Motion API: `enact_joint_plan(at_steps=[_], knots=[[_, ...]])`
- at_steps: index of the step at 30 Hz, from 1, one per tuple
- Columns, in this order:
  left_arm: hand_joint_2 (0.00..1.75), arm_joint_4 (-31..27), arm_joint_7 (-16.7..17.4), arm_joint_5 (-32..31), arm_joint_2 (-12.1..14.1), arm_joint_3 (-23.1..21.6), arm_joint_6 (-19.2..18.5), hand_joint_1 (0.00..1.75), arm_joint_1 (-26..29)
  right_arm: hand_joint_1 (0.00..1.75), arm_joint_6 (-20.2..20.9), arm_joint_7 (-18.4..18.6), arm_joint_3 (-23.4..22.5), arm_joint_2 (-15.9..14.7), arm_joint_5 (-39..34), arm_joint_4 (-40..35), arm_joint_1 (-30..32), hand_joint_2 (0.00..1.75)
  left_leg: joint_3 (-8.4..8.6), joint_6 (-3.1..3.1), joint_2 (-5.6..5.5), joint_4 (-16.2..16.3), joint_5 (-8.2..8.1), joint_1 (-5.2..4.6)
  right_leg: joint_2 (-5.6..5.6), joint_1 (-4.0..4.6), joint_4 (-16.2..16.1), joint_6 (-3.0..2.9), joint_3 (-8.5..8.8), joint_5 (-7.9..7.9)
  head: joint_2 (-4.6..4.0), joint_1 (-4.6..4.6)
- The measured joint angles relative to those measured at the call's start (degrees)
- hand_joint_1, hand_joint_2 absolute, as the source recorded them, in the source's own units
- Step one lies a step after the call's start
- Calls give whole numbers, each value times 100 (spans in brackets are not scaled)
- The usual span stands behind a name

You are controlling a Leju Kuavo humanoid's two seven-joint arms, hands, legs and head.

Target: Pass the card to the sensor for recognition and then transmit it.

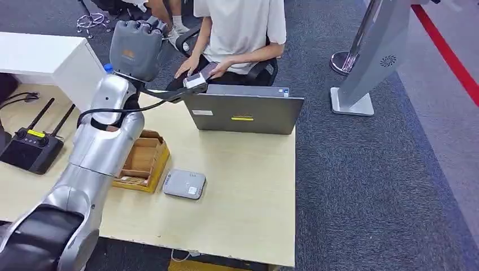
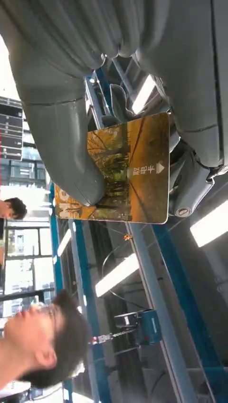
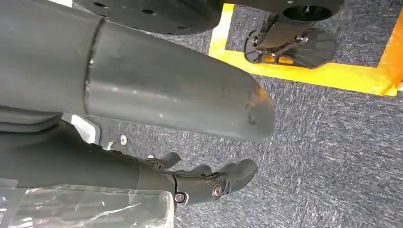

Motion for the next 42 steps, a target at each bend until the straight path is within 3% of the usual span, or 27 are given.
enact_joint_plan(at_steps=[9, 14, 18, 21, 25, 29, 34, 42], knots=[[175, -464, -134, 101, 123, -101, 9, 175, 286, 0, -35, -11, -15, 0, -98, 4, 17, 0, 5, 0, 5, -2, 0, -2, 3, 0, 1, 0, 5, 1, 0, 2], [175, -1989, -227, 133, 626, -290, 180, 175, 1689, 0, -131, -42, -157, 0, -242, 4, 74, 0, 9, -1, 24, -9, -13, -5, 22, -4, 1, -2, 1, -10, 0, 11], [175, -3194, -439, 11, 1196, -341, 857, 175, 3428, 0, -241, -74, -332, 13, -376, 4, 131, 0, 26, -7, 52, -16, -41, -7, 49, -8, 1, -5, 10, -37, 0, -2], [175, -3655, -459, -31, 1421, -341, 1209, 175, 4686, 0, -313, -76, -464, 13, -420, 4, 149, 0, 29, -9, 51, -15, -52, -6, 48, -7, -1, -4, 5, -50, 0, -4], [175, -3784, -457, 123, 1499, -341, 1064, 175, 5523, 0, -319, -33, -562, 13, -407, 4, 154, 0, 23, -1, 26, -15, -56, -6, 20, -7, -3, 1, 13, -55, 0, -2], [175, -3703, -459, 192, 1443, -341, 663, 175, 5786, 0, -315, -20, -597, 13, -378, 4, 152, 0, 25, 1, 21, -14, -55, -7, 13, -7, -3, 1, 20, -53, 0, -2], [175, -3378, -289, 258, 1316, -341, -155, 175, 5820, 0, -297, -20, -605, 13, -278, 4, 151, 0, 29, 2, 20, -11, -52, -6, 13, -7, -3, 1, 21, -48, 0, -2], [175, -2399, -160, 297, 892, -339, -455, 175, 5332, 0, -199, 0, -605, 13, -83, 4, 137, 0, 27, 4, 13, -10, -49, -7, 3, -7, -2, 1, 22, -47, 0, -2]])
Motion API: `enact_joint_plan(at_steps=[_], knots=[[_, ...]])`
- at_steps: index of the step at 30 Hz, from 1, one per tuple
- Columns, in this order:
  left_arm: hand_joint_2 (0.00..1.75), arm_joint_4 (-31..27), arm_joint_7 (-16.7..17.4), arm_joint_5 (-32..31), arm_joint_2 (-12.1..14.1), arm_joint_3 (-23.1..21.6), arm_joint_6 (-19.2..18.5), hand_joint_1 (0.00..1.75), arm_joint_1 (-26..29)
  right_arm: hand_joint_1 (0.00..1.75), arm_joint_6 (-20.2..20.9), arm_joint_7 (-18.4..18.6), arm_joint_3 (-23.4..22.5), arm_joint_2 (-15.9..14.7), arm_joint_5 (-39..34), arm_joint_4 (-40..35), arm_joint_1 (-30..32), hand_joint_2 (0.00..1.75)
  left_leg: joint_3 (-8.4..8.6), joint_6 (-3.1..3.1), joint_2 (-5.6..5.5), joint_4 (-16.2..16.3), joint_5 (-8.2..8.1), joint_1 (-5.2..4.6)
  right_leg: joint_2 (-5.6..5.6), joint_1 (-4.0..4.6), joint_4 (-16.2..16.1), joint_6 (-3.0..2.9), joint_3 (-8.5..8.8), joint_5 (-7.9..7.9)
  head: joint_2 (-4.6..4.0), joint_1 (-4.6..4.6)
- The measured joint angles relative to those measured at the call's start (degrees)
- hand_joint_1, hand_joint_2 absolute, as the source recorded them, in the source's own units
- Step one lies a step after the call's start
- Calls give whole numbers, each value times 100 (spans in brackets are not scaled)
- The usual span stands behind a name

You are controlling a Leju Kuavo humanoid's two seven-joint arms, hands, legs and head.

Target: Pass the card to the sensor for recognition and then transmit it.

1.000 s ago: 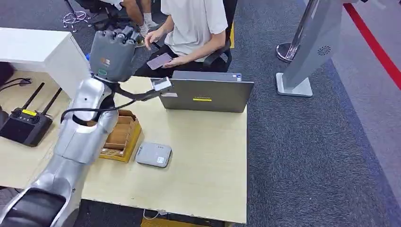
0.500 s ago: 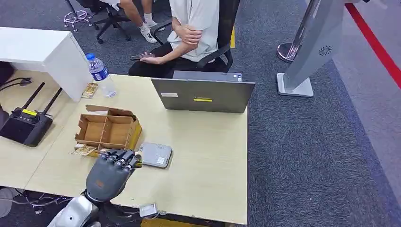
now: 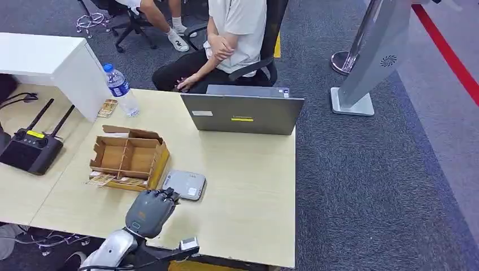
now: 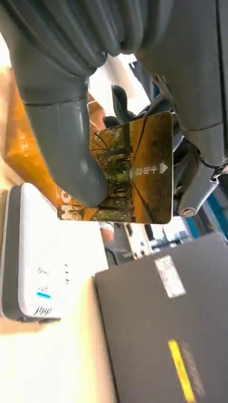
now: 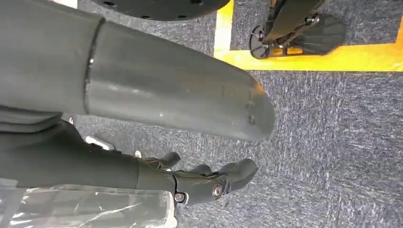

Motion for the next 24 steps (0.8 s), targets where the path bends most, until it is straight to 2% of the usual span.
enact_joint_plan(at_steps=[10, 24], knots=[[175, 757, 98, -44, -435, 13, 28, 175, -543, 0, 17, 17, 4, 0, 114, 0, -8, 0, 0, 0, -1, 2, 0, 0, -1, 0, 0, 0, 1, 0, 0, 2], [175, 1172, 300, 4, -654, 197, 35, 175, -712, 0, 66, 39, 7, 0, 216, 0, -8, 0, 0, 0, -1, 1, 0, 0, 0, 0, 0, 0, 0, 0, 0, 0]])
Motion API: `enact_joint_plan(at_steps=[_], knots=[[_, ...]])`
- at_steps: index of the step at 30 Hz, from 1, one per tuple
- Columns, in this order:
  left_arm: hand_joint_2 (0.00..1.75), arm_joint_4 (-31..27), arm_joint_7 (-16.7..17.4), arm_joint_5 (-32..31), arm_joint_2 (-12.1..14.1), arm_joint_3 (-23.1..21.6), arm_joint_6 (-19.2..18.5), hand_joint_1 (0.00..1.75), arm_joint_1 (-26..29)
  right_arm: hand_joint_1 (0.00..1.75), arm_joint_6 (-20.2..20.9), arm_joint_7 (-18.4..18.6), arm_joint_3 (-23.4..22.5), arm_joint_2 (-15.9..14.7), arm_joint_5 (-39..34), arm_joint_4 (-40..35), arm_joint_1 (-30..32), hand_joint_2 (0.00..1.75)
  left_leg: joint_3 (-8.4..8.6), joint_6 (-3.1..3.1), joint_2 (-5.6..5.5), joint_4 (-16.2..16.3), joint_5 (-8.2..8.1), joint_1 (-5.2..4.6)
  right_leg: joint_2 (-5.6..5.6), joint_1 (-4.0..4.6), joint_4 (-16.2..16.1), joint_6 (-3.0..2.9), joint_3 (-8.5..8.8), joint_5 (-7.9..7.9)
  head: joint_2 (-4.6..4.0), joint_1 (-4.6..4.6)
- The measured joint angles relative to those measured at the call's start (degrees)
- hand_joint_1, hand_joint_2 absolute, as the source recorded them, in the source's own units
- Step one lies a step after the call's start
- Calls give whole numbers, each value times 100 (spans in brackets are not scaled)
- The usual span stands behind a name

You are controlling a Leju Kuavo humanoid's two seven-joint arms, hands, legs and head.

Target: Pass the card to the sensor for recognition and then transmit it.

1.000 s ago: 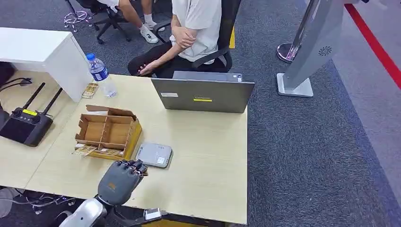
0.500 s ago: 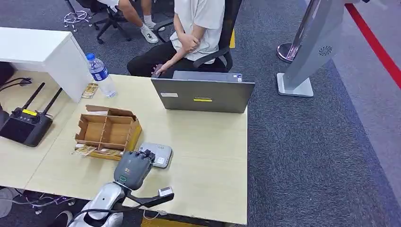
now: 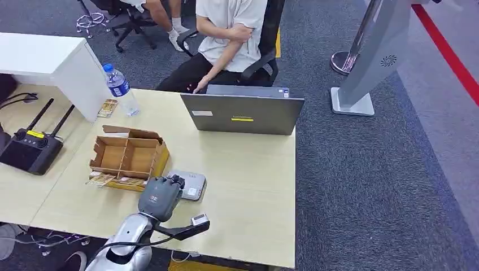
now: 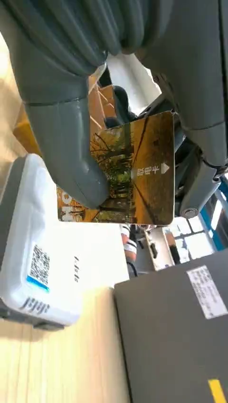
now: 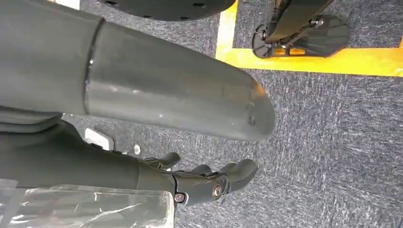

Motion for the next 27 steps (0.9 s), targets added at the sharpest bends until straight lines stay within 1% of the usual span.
enact_joint_plan(at_steps=[13, 16, 20, 27], knots=[[175, 183, 6, 4, -48, 65, -2, 175, -48, 0, 9, 0, 0, 0, 0, 0, 0, 0, 0, 0, 0, 0, 0, 0, 0, 0, 0, 0, 0, 0, 0, 0], [175, 227, 114, -13, -48, 74, -37, 175, -77, 0, 11, 4, 0, 0, 4, 0, 0, 0, 0, 0, 0, 0, 0, 0, 0, 0, 0, 0, 1, 0, 0, 0], [175, 373, 225, -61, -74, 192, -81, 175, -141, 0, 26, 28, 0, 0, 92, 0, 0, 0, 2, 0, 0, 0, 0, 0, 0, 0, 0, 0, 3, 0, 0, 0], [175, 682, 232, -52, -153, 350, -61, 175, -306, 0, 42, 44, 2, 0, 173, 0, -3, 0, 4, 0, -3, 0, 4, 0, -2, 0, 0, 0, 6, 0, 0, 0]])
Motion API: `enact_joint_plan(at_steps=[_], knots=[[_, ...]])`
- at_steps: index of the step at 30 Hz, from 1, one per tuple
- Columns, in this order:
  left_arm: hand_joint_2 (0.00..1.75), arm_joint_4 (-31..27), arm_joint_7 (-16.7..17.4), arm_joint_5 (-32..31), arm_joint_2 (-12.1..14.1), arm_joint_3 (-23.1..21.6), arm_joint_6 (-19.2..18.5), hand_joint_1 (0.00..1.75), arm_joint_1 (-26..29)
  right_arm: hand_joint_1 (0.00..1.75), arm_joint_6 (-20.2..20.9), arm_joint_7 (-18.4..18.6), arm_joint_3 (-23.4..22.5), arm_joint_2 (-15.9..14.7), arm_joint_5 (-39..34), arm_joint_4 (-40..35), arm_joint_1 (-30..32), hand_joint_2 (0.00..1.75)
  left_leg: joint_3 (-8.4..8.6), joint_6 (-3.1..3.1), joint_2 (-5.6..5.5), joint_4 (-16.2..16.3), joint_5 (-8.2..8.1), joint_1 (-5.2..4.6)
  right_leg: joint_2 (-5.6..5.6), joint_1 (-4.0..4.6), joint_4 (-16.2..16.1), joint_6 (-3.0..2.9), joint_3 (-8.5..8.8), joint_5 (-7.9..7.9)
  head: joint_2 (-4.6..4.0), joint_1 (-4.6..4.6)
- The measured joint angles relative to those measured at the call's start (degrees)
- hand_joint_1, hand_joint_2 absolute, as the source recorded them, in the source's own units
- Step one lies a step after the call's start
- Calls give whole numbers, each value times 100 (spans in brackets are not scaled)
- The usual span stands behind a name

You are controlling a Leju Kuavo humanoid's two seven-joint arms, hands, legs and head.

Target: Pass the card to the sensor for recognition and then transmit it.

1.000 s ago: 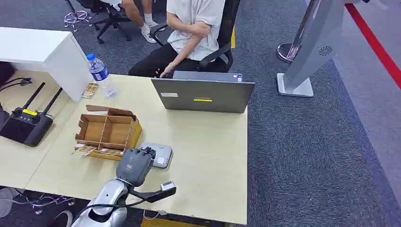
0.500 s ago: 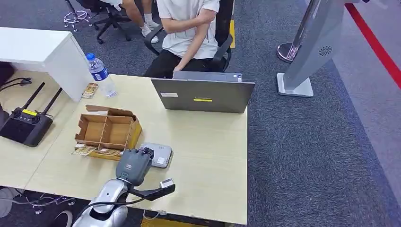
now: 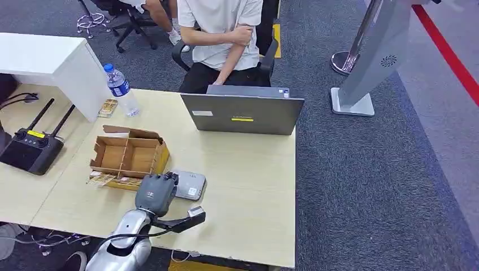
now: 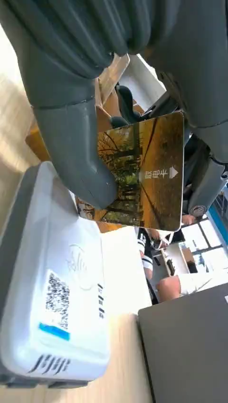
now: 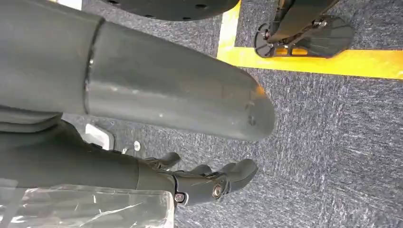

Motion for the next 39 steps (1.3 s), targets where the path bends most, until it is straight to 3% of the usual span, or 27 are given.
enact_joint_plan(at_steps=[6, 10, 13, 19, 25, 28, 29, 39], knots=[[175, 22, -136, 90, -50, 11, 273, 175, -346, 0, 15, 0, 9, 0, 98, 0, -3, 0, -5, 2, -5, 3, 13, 1, -2, 0, 0, 3, -4, 7, 0, 0], [175, -48, -135, 125, -33, 127, 489, 175, -1039, 0, 55, 20, 50, 0, 271, 0, -21, 0, -11, 4, -18, 3, 24, 1, -16, 1, 2, -2, -4, 16, 0, 0], [175, 69, -142, 98, 59, 249, 614, 175, -1866, 0, 111, 72, 103, 0, 415, 0, -74, 0, -21, -2, -18, 3, 41, 6, -18, 6, 3, -10, -14, 32, 0, 6], [175, 679, -197, -78, 236, 402, 697, 175, -3458, 0, 214, 138, 214, 0, 618, 0, -160, 0, -20, -6, -17, 3, 52, 6, -16, 7, 6, -9, -16, 42, 0, 2], [175, 1701, 295, -456, 317, 402, 341, 175, -4682, 0, 284, 175, 295, 0, 736, 0, -216, 0, -21, -7, -13, 4, 52, 6, -10, 6, 6, -9, -17, 44, 0, 4], [175, 2309, 354, -496, 383, 402, 350, 175, -5117, 0, 308, 181, 306, 2, 747, 0, -228, 0, -21, -7, -13, 3, 52, 6, -10, 6, 6, -9, -17, 44, 0, 2], [175, 2454, 352, -490, 398, 402, 365, 0, -5201, 0, 308, 181, 306, 2, 747, 0, -231, 0, -21, -7, -14, 3, 52, 6, -11, 6, 6, -9, -18, 44, 0, 4], [175, 3010, 284, -385, 457, 402, 393, 0, -5425, 0, 326, 184, 308, 4, 747, 0, -238, 0, -23, -7, -16, 3, 52, 6, -12, 6, 6, -9, -18, 43, 0, 4]])
